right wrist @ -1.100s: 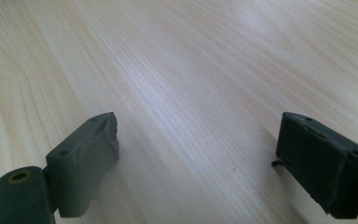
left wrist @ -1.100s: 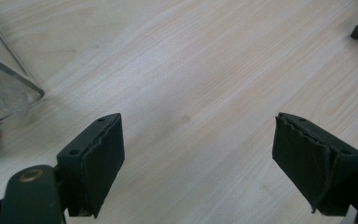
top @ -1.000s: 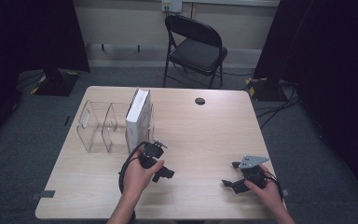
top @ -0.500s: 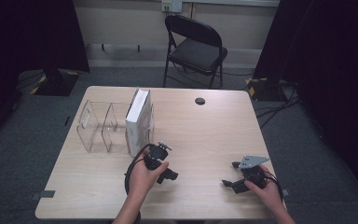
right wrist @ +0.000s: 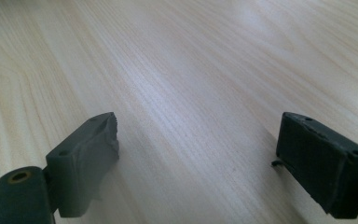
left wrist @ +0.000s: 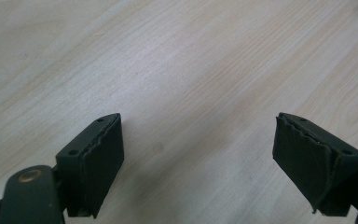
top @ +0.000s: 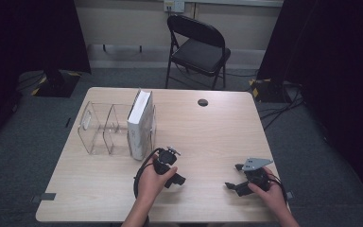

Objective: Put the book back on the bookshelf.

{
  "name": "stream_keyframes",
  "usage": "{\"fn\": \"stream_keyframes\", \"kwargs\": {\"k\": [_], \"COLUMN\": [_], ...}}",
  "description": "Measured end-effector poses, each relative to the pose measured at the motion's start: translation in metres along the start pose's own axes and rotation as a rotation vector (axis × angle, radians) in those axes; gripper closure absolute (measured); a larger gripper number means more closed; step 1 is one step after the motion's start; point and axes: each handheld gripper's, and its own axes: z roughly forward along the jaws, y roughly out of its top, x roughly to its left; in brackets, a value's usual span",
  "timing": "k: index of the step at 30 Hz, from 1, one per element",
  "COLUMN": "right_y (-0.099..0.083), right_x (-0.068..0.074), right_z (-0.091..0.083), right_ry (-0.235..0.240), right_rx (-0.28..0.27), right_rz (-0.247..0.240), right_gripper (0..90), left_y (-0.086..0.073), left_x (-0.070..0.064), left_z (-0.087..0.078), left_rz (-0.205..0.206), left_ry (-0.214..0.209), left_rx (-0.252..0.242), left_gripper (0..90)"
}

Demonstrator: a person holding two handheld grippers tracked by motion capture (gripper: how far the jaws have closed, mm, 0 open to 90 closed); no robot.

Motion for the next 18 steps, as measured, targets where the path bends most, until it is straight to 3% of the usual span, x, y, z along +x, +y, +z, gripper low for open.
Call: {"fn": "stream_keyframes", "kwargs": {"k": [11,18], "right_y": [0.0000,0.0000], "right_x": [0.0000,0.0000], "right_z": [0.0000,0.0000], "right_ry": [0.000,0.000], "right_rx": [0.000,0.000], "right_rz": [0.000,0.000], "right_gripper": [12.0,12.0], "left_y": [-0.0030,-0.0088], "left_x": [-0.0017,-0.0062], "left_z": [0.0051,0.0079], "left_rz": [0.029,0.115], "left_ry": [0.013,0.028], "left_rx": [0.005,-0.019], "left_gripper": [15.7,12.4]}}
